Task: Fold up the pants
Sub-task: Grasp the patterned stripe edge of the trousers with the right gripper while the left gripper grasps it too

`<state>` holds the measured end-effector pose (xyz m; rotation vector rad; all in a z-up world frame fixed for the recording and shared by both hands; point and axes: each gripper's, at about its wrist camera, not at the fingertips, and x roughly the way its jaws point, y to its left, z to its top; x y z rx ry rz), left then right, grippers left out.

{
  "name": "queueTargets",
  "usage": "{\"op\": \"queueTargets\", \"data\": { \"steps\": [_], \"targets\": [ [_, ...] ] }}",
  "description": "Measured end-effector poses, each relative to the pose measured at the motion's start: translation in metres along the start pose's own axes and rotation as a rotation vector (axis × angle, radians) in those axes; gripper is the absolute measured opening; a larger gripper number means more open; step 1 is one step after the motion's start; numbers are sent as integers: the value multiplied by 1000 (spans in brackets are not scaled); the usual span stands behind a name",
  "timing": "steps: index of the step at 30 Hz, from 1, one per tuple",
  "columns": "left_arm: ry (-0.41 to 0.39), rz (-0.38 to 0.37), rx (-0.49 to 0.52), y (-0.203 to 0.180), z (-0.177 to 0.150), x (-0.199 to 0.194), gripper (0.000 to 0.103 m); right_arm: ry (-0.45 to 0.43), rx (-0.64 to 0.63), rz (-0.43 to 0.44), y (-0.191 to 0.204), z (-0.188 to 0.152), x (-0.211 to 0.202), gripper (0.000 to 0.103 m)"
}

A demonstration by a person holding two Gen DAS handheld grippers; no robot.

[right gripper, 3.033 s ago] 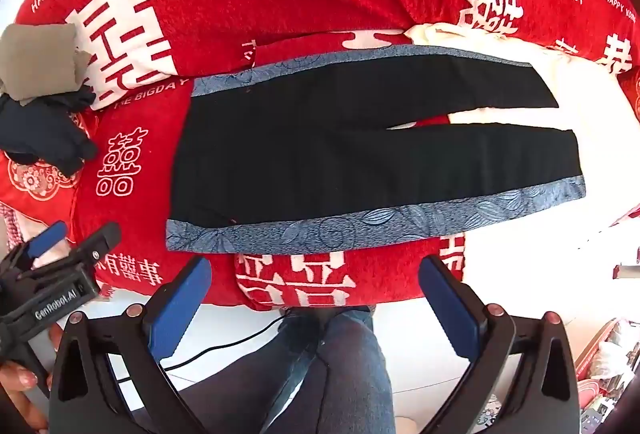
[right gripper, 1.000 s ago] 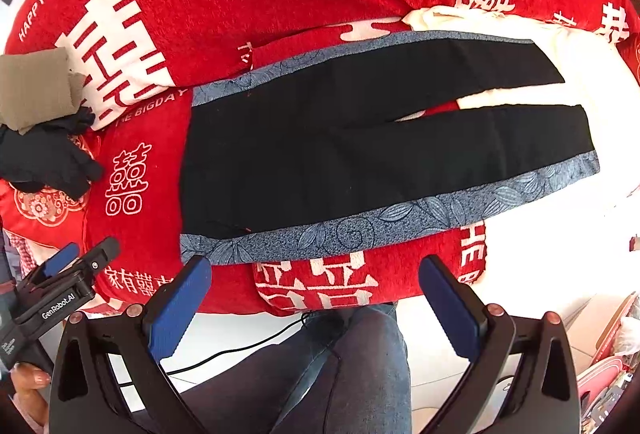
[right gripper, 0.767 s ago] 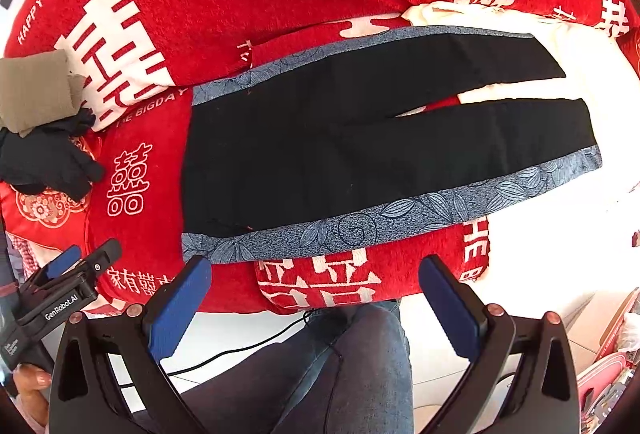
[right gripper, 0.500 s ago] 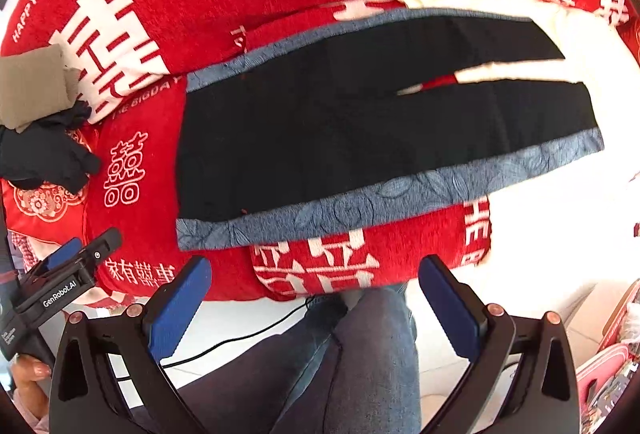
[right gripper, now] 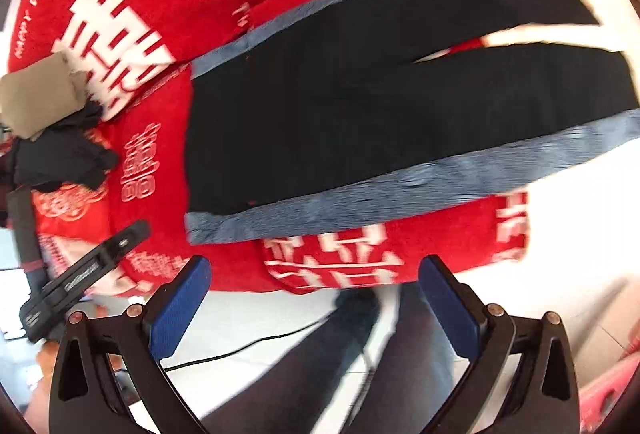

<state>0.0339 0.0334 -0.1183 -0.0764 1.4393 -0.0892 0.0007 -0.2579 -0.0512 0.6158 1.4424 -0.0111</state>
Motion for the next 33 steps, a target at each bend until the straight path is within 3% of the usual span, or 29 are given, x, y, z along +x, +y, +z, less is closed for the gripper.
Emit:
{"op": "queueTargets", "data": {
  "steps": [5,9,14,20,22,23,26,27,28,30,31,33],
  "targets": [
    [14,-107,-35,21,-12,42,102,109,-20,187,3,5,77,102],
    [18,-164,-27,27,-22,65,101,179,25,333,-1,-3,139,70],
    [32,-246,-78,37,-31,80,101,216,87,439,-16,-16,192,70],
    [77,-325,-157,44,-36,95,101,131,182,553,-27,-19,209,69],
    [83,-332,-183,41,-34,99,101,104,255,585,-27,-15,212,39],
    [81,-350,-195,37,-31,99,101,104,275,594,-27,-12,214,9],
    [47,-413,-237,25,-16,103,101,71,276,655,-19,-4,201,6],
    [35,-416,-246,23,-12,104,97,65,239,681,-12,-3,190,6],
    [23,-395,-253,18,-5,109,73,67,197,697,-5,-2,182,6],
    [69,-393,-249,13,1,123,46,85,109,670,5,-5,171,6],
    [90,-400,-256,12,0,132,38,107,73,636,5,-6,171,8],
    [94,-393,-237,12,-1,133,38,139,63,564,-10,-7,171,9]
  ]
}}
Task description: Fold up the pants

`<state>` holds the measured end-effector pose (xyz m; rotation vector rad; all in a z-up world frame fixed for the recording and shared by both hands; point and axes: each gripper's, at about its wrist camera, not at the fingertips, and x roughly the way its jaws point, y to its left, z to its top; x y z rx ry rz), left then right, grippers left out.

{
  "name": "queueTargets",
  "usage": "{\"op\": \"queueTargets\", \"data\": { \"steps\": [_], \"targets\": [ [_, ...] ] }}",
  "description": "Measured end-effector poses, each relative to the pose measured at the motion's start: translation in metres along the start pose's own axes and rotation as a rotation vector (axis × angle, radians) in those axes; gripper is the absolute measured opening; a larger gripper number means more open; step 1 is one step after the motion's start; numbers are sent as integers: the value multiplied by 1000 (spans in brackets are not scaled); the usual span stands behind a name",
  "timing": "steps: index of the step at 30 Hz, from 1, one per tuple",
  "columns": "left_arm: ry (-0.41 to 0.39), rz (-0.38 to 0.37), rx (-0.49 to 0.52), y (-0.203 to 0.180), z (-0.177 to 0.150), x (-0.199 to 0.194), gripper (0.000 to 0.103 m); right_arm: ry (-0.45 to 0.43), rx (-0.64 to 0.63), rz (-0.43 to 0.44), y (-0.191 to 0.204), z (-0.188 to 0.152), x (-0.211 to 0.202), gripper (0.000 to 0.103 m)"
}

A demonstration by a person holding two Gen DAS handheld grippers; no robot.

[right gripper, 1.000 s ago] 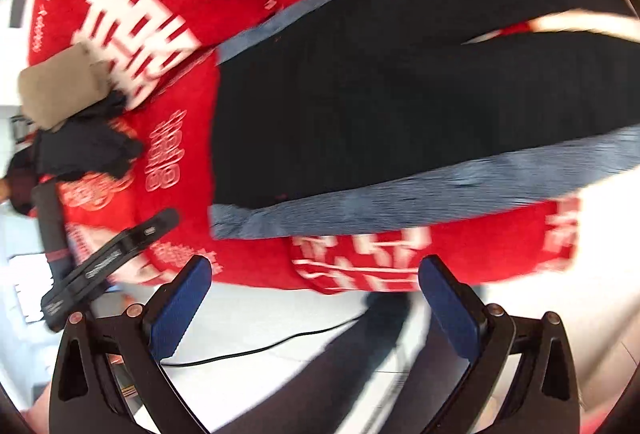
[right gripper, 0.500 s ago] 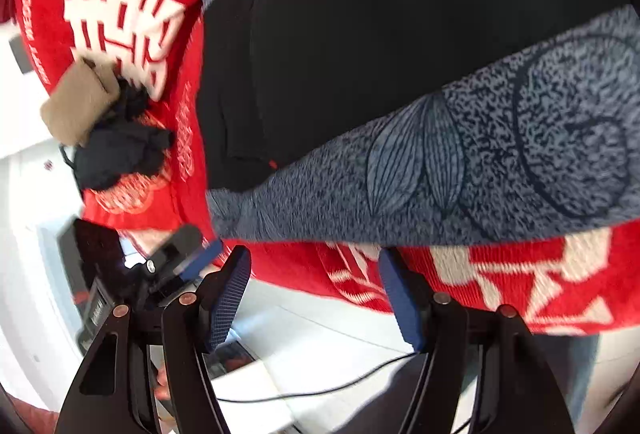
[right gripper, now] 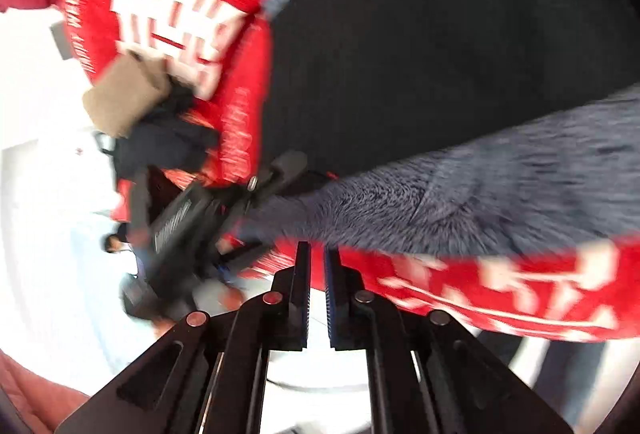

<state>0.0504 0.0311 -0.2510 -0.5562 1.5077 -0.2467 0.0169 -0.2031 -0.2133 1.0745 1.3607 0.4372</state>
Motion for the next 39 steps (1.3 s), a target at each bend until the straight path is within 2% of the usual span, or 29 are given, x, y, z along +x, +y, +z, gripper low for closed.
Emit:
{"op": "queueTargets", "data": {
  "steps": [2,3,4,5,9,12,13,14,15,17,21,24,26,27,28,29,30,31,33,35,36,37,39],
  "targets": [
    [1,14,32,-4,-1,-1,38,-32,30,-34,-18,-1,-18,25],
    [4,16,40,-5,-1,-2,38,-65,59,-64,-30,-2,-33,46],
    [9,18,48,-6,0,-2,38,-107,93,-89,-44,-3,-50,62],
    [15,20,58,-8,2,-1,38,-143,117,-100,-54,-4,-64,63],
    [28,34,87,-13,6,4,38,-291,255,-82,-99,-17,-119,63],
    [28,44,102,-16,6,5,36,-394,351,24,-119,-18,-133,58],
    [28,42,105,-20,8,7,27,-432,383,79,-126,-18,-133,45],
    [28,48,99,-25,12,7,24,-448,404,107,-129,-18,-133,31],
    [24,47,85,-26,15,3,24,-468,451,146,-134,-17,-131,3],
    [-12,45,42,-28,20,-17,24,-502,519,204,-136,-13,-132,4],
    [-100,25,19,-64,41,-53,24,-454,350,105,-79,21,-157,4],
    [-193,42,72,-102,69,-70,24,-374,177,54,-36,68,-188,4],
    [-258,51,80,-122,103,-71,28,-323,71,26,-10,108,-200,4],
    [-274,60,80,-124,116,-69,36,-295,17,19,5,139,-205,4],
    [-308,84,75,-127,136,-64,53,-278,-14,11,13,157,-207,4],
    [-360,143,65,-129,154,-60,65,-260,-42,2,18,173,-208,4],
    [-411,213,55,-130,172,-50,84,-242,-74,-12,21,199,-206,4],
    [-438,258,55,-131,191,-36,87,-223,-103,-35,23,225,-200,4],
    [-419,331,47,-126,219,-6,87,-191,-133,-99,21,269,-183,4],
    [-388,409,24,-114,234,20,87,-153,-144,-164,8,309,-161,7],
    [-366,455,12,-110,239,31,87,-137,-145,-223,-2,330,-144,8],
    [-356,470,3,-108,239,33,87,-122,-143,-263,-12,337,-133,9],
    [-376,452,2,-110,233,17,87,-95,-113,-316,-34,350,-110,9]
  ]
}}
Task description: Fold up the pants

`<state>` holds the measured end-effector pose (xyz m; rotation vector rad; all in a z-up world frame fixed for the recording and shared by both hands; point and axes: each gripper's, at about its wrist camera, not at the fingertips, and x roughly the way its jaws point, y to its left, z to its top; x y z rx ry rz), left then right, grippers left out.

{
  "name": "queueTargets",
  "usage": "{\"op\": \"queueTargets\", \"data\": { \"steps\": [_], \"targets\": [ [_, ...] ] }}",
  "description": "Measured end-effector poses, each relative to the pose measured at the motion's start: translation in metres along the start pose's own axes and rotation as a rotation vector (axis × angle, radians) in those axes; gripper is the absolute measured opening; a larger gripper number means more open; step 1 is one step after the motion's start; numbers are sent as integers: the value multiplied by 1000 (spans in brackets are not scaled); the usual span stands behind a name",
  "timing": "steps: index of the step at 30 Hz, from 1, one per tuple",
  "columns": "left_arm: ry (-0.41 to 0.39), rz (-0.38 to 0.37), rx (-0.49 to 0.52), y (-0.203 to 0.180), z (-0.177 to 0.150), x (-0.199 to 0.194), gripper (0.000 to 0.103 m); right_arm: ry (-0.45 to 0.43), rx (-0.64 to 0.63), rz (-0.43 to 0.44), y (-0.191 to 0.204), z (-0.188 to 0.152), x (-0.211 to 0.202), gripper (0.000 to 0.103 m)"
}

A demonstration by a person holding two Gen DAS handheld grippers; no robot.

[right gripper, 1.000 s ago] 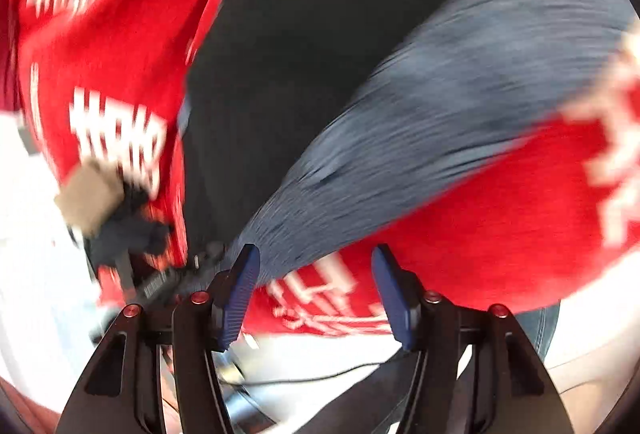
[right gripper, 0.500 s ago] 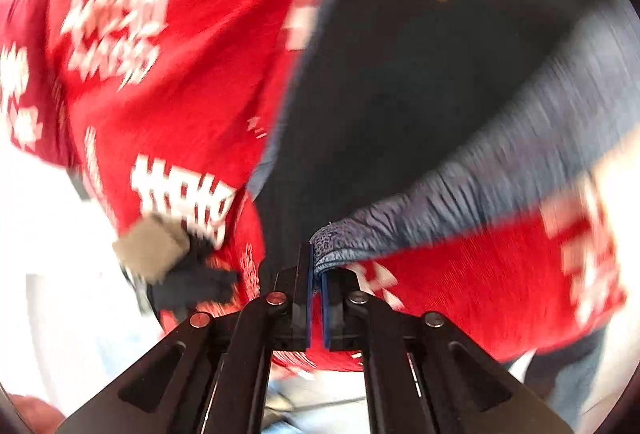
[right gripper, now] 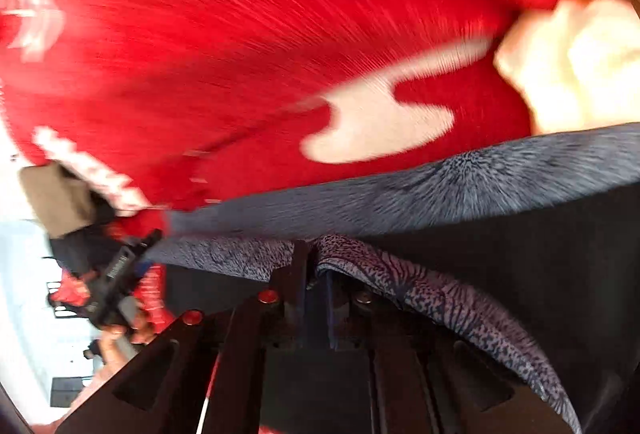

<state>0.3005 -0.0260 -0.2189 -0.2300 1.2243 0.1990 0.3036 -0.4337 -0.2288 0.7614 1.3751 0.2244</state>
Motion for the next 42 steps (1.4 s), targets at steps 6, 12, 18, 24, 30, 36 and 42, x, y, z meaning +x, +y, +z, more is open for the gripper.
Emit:
{"op": "queueTargets", "data": {
  "steps": [6,12,18,24,30,36,42],
  "targets": [
    [-127,60,71,19,1,-82,87,-55,-43,-10,23,-12,-40,66],
    [11,57,212,-37,-39,-16,87,17,-152,-2,55,-43,-41,52],
    [35,110,294,-68,-56,-6,87,-32,-83,-88,35,-11,-12,38],
    [36,98,464,-90,-100,-71,87,-170,6,47,9,-33,-107,60],
    [137,-70,570,-148,-166,-107,87,-144,138,47,-53,-110,-162,60],
    [186,-277,714,-228,-229,-138,87,-156,296,-49,-121,-206,-205,60],
    [240,-392,750,-287,-272,-131,87,-191,441,-137,-174,-298,-220,60]
  ]
}}
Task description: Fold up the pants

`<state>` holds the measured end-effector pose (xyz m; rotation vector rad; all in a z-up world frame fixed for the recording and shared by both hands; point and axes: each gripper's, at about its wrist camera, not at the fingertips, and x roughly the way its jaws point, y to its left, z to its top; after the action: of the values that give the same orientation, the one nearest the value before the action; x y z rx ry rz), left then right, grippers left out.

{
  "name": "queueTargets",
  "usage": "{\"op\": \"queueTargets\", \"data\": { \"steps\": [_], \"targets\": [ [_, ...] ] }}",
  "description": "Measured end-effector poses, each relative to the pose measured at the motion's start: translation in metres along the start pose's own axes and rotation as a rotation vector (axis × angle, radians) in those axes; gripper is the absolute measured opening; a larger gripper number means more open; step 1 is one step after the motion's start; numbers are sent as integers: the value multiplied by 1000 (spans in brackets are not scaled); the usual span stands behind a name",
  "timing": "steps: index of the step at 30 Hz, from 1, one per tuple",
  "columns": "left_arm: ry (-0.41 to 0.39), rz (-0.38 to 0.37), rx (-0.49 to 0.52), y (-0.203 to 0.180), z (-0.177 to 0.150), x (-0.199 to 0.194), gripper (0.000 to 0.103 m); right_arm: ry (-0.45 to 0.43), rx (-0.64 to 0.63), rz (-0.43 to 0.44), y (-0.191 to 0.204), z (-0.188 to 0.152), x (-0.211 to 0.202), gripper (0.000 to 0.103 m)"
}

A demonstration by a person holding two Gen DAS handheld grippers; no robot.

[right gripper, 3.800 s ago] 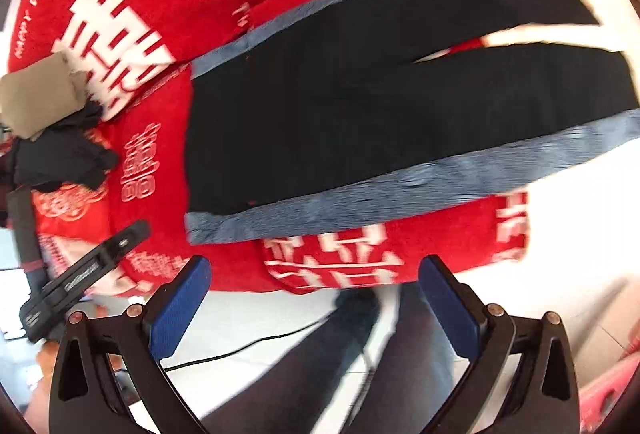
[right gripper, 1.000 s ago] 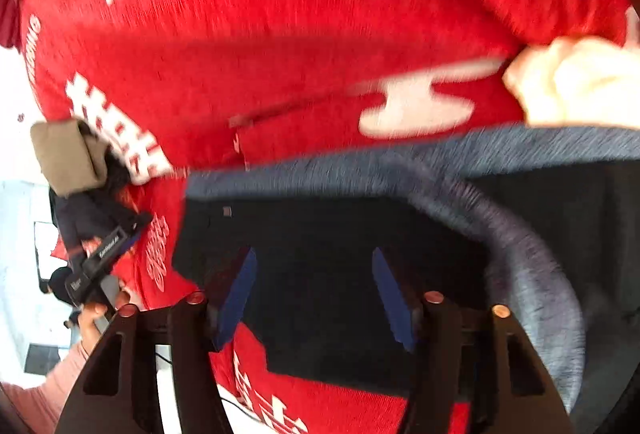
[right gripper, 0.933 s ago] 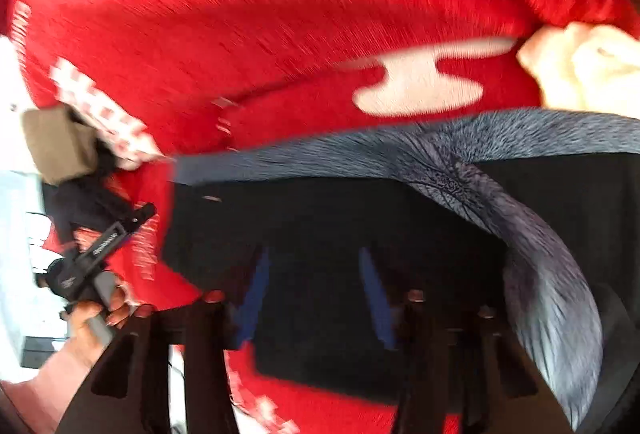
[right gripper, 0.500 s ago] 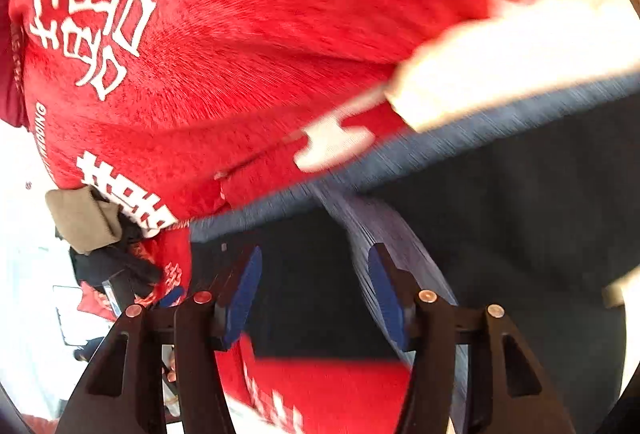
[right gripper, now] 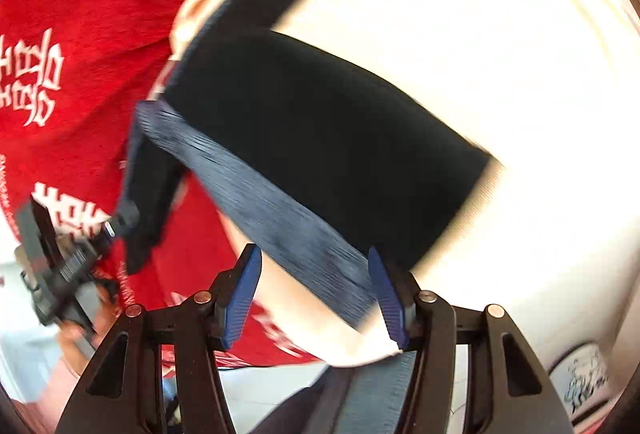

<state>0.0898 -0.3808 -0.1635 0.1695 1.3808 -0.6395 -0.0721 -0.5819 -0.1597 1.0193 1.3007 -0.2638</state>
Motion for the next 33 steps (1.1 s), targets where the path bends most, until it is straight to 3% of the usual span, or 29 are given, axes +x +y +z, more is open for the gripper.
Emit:
{"op": "queueTargets", "data": {
  "steps": [4,10,11,12,13,17,21,22,24,26,28,29,31,33],
  "targets": [
    [3,-36,3,-17,5,18,87,-5,51,18,-28,-22,6,60],
    [54,-69,-37,-23,5,39,86,-2,76,159,-43,-24,29,59],
    [64,-85,-50,-24,5,43,82,7,74,177,-42,-24,31,50],
    [78,-100,-62,-26,6,46,59,16,68,184,-40,-21,33,25],
    [99,-110,-67,-28,8,48,41,43,67,210,-38,-17,34,20],
    [68,-122,-82,-46,30,30,40,40,13,294,-17,10,6,15],
    [-62,-103,-68,-63,74,4,44,-33,-93,358,15,91,-53,15],
    [-102,-96,-63,-67,85,-6,59,-48,-109,367,20,113,-61,15],
    [-217,13,-42,-71,104,-28,87,-75,-153,370,33,163,-77,15],
    [-277,79,-30,-68,114,-39,88,-89,-208,342,46,216,-85,16],
    [-273,145,-69,-54,118,-38,88,-96,-232,277,57,269,-79,22],
    [-259,177,-89,-45,118,-36,88,-92,-236,251,55,280,-77,27],
    [-211,278,-137,-22,112,-20,88,-100,-255,123,62,317,-65,74],
    [-161,359,-176,-5,103,-3,88,-139,-298,67,67,325,-70,79]
  ]
}}
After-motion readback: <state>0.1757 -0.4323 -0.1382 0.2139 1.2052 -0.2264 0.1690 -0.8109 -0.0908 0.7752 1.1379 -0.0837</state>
